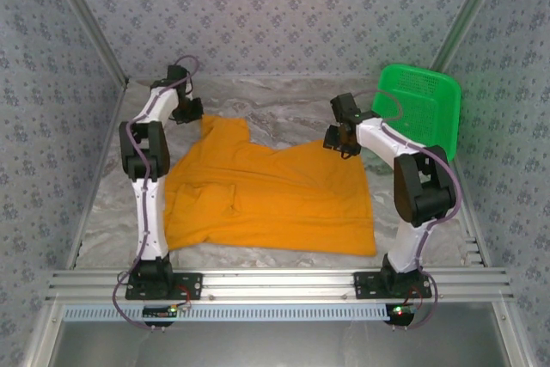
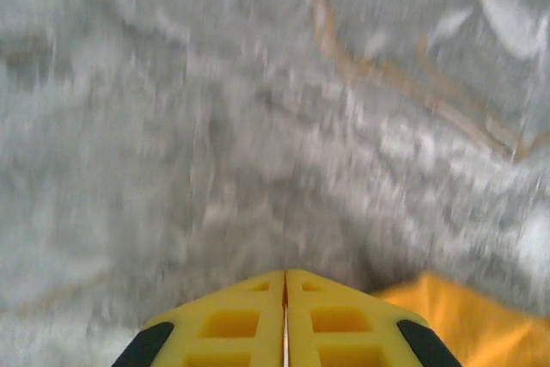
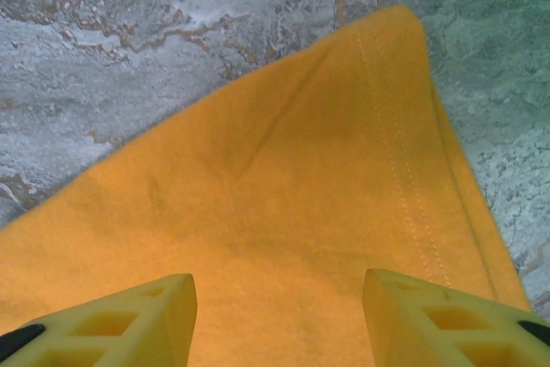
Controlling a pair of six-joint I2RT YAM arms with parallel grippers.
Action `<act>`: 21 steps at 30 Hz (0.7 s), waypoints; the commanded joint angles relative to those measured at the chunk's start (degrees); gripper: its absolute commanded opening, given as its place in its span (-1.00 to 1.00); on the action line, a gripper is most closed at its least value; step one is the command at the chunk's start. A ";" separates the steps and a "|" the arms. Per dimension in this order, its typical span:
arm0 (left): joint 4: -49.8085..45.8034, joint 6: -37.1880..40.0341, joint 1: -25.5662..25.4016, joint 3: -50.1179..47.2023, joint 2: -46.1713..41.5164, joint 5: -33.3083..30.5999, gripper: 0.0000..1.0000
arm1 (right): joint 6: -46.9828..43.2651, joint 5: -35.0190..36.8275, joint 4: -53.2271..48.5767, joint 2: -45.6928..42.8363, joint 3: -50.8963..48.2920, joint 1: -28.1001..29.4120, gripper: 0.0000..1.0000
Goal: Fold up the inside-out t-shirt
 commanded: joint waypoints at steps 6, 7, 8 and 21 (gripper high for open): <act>-6.70 0.28 2.11 6.87 -1.11 6.16 -0.48 | -2.27 -1.46 -2.34 0.83 3.88 -0.27 0.11; -6.39 0.07 1.89 4.95 -2.79 7.44 -0.41 | -2.29 -1.60 -2.40 0.69 3.86 -0.25 0.11; -5.38 -0.34 1.47 2.08 -4.72 8.31 -0.33 | -2.27 -1.86 -2.40 0.48 3.69 -0.25 0.12; -3.03 -1.65 -1.59 -8.45 -4.74 12.55 -0.25 | -2.45 -1.88 -2.49 -1.48 2.56 -0.25 0.12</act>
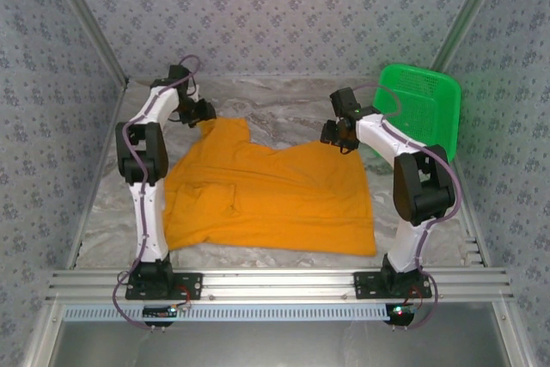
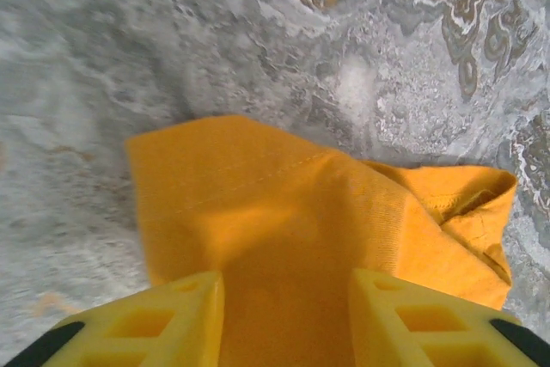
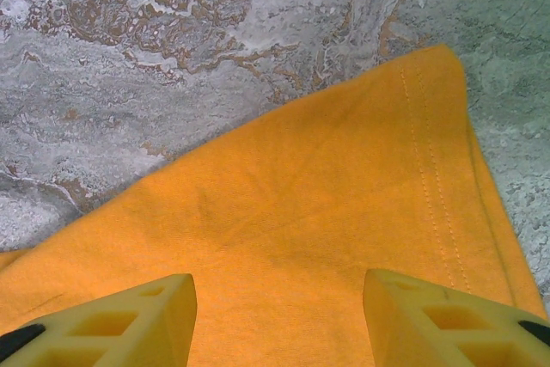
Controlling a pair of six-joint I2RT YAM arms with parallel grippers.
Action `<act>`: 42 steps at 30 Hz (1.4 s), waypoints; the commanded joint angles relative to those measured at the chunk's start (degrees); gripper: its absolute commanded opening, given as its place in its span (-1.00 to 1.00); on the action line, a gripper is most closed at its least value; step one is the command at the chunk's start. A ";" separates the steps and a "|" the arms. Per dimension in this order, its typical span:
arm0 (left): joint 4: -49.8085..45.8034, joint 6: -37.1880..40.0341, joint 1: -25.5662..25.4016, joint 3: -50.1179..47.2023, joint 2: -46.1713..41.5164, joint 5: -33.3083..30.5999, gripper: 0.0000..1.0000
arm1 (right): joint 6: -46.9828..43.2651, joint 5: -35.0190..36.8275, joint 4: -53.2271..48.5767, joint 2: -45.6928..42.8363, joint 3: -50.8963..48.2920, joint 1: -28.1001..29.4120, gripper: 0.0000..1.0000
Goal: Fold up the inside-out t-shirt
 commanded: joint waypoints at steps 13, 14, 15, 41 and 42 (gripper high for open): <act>-1.49 12.98 -1.12 15.69 5.11 -21.51 -1.00 | -0.05 -1.54 1.22 -2.64 -2.55 -1.98 0.12; -1.38 14.95 -1.65 16.89 4.74 -23.70 -1.00 | -0.30 -1.64 1.21 -2.73 -2.69 -2.18 0.12; -0.72 17.81 -2.43 17.56 4.09 -25.76 -0.93 | -0.64 -1.71 1.23 -2.77 -2.91 -2.38 0.12; 2.11 6.16 -1.75 6.46 4.02 -21.53 0.36 | -6.37 0.02 4.13 8.39 3.89 -1.86 -0.19; 1.32 5.78 -1.80 8.75 5.79 -22.17 0.33 | -5.93 0.67 4.19 9.39 4.30 -1.94 -0.24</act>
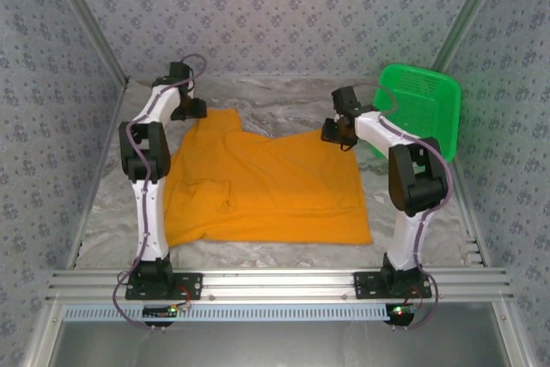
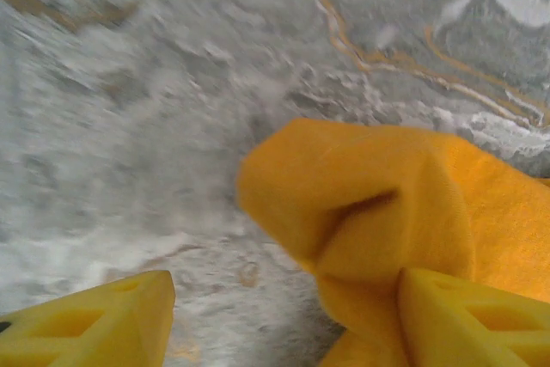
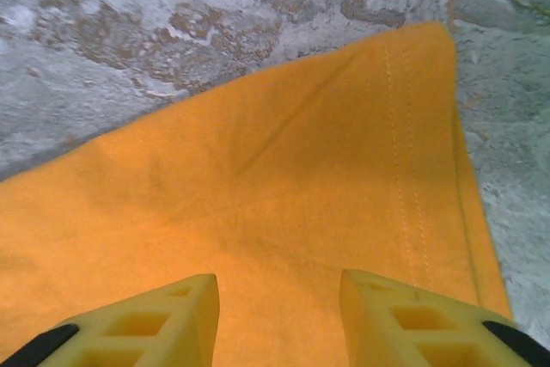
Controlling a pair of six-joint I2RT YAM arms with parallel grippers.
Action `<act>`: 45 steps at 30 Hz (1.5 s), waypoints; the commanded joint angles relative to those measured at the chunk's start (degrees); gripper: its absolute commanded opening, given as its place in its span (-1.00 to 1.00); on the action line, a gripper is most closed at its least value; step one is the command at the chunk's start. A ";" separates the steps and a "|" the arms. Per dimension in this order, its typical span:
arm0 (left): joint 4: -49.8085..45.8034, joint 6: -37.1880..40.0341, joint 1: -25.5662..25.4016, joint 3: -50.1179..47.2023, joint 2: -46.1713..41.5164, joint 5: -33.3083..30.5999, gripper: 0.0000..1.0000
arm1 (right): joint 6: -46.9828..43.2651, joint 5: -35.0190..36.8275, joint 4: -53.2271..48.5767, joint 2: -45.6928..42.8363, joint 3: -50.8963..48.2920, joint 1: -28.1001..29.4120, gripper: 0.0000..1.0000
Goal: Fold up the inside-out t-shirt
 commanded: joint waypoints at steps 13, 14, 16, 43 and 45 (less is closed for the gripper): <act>-11.12 16.70 -9.30 16.23 9.06 1.41 0.35 | 4.60 3.34 -2.35 5.79 5.22 -1.86 -0.34; -10.81 16.69 -9.26 16.33 8.88 -1.91 0.35 | 4.19 2.49 -2.21 5.70 5.48 -1.86 -0.33; -9.88 16.15 -8.53 16.52 8.28 -6.14 0.35 | 3.40 1.15 -2.33 5.40 6.23 -1.90 -0.29; -8.54 -10.85 3.40 25.43 14.97 25.41 0.44 | -13.63 -0.71 -17.44 18.37 27.61 -7.16 0.10; -9.30 -11.42 3.50 25.47 15.71 25.17 0.41 | -13.66 -1.75 -17.82 19.37 28.44 -7.89 0.10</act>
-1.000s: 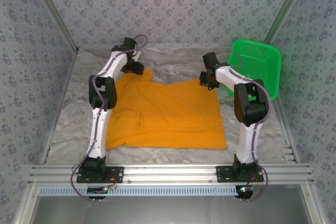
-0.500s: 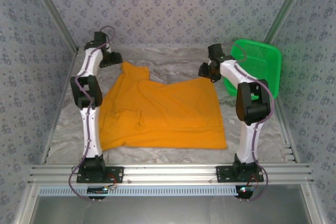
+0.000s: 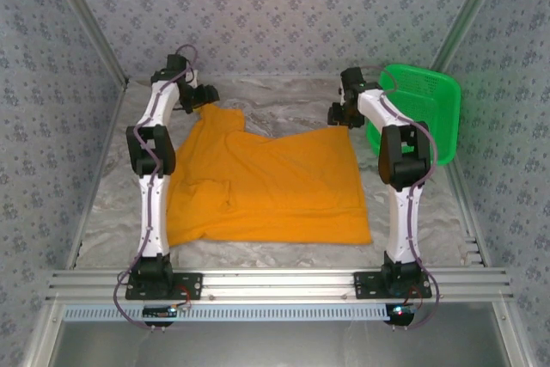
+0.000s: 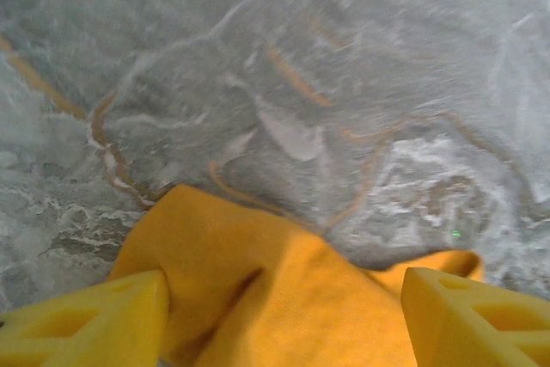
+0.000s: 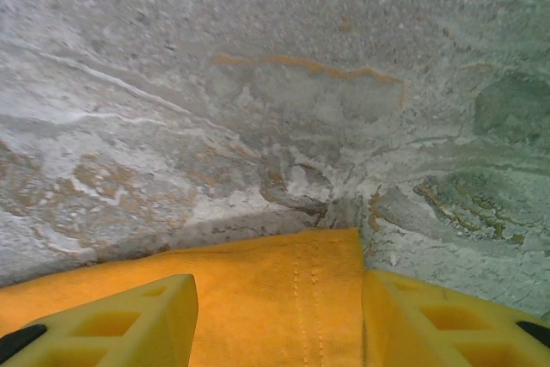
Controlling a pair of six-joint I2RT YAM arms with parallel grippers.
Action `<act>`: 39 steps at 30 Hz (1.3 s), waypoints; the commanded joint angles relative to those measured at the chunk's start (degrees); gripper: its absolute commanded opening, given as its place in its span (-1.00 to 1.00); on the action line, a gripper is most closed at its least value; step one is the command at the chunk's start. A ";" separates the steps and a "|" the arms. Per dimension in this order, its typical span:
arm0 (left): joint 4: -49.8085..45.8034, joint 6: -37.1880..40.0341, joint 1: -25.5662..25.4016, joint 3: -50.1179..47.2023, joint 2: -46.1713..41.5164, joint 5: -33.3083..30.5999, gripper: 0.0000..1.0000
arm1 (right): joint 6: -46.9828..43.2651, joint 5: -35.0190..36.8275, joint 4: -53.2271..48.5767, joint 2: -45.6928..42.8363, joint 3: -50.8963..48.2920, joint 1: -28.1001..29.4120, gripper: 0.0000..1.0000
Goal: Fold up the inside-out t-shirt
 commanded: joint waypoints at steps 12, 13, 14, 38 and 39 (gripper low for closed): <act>-4.67 -2.70 1.44 4.99 5.68 2.79 -0.74 | -4.67 -5.29 -4.99 5.99 3.28 -2.18 -0.67; -4.09 -1.85 1.47 5.31 5.43 3.52 -0.98 | -4.98 -5.70 -4.42 5.78 3.47 -2.18 -0.78; -3.51 -0.81 1.51 5.63 5.03 3.94 -1.00 | -5.40 -6.02 -4.36 5.70 3.96 -2.19 -0.89; 5.46 31.33 3.74 -21.39 -26.76 18.91 -1.00 | -5.80 -2.29 14.37 -17.88 -19.92 -0.63 -1.00; 6.06 32.69 3.48 -24.84 -29.02 17.90 -1.00 | -5.68 -1.95 14.89 -18.93 -21.49 -0.28 -1.00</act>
